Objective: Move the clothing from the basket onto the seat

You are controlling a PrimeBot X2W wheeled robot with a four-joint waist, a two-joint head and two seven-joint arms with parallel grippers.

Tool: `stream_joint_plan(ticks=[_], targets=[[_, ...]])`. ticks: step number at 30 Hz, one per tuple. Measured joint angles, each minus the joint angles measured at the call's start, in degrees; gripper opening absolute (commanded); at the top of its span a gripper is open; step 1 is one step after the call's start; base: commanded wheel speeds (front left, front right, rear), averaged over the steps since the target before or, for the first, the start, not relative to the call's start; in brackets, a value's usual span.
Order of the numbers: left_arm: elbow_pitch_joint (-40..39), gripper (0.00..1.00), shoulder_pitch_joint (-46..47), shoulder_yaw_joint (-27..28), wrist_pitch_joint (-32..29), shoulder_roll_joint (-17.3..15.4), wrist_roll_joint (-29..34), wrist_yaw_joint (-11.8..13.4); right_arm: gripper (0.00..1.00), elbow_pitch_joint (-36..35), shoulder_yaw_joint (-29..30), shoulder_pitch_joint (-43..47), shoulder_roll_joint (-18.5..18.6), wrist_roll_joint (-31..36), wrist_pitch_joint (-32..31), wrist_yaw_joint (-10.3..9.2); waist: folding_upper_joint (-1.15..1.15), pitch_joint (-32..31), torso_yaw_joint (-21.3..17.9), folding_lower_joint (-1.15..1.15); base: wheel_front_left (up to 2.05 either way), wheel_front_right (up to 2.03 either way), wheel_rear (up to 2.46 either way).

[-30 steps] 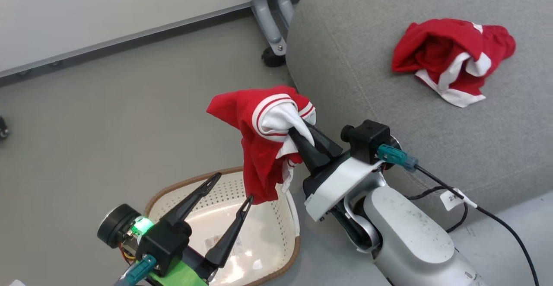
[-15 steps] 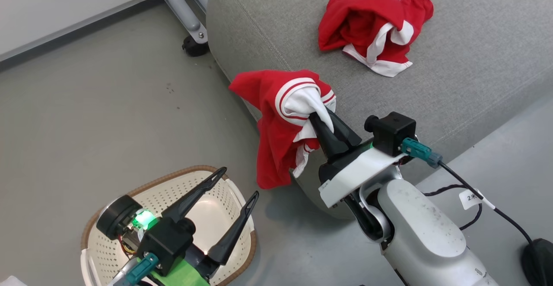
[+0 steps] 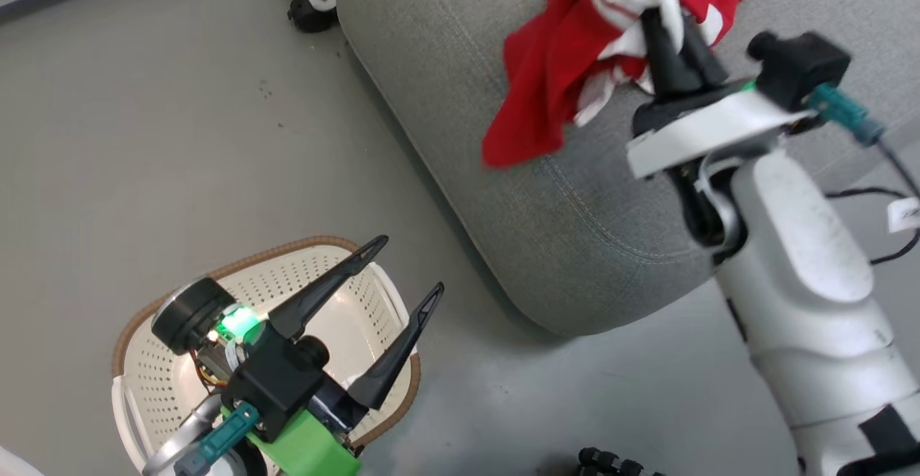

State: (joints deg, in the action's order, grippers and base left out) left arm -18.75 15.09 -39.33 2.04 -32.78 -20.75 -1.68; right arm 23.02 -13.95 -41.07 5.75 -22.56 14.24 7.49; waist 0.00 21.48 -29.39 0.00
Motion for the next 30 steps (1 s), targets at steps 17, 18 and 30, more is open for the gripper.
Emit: stream_joint_plan(ticks=[17, 18, 30], targets=[[-1.6, 1.0, 9.4, -2.7, 0.8, -0.5, 2.7, -4.2, 0.0, 12.5, 22.8, -14.4, 10.5, 7.0, -1.1, 0.01, 0.0, 10.8, 8.8, 0.0, 0.0, 0.0, 0.0], [-1.6, 1.0, 9.6, -2.9, 0.9, -0.5, 2.7, -4.2, 0.0, 14.0, 24.0, -14.4, 10.6, 7.5, -1.1, 0.0, 0.0, 11.3, 9.2, 0.0, 0.0, 0.0, 0.0], [-0.1, 1.0, 10.8, -3.4, 2.2, -0.5, 2.7, -4.4, 1.0, 20.2, 35.2, -9.9, 6.6, 14.2, 0.7, 0.0, 0.0, 14.8, 12.1, 0.01, 0.0, 0.0, 0.0]])
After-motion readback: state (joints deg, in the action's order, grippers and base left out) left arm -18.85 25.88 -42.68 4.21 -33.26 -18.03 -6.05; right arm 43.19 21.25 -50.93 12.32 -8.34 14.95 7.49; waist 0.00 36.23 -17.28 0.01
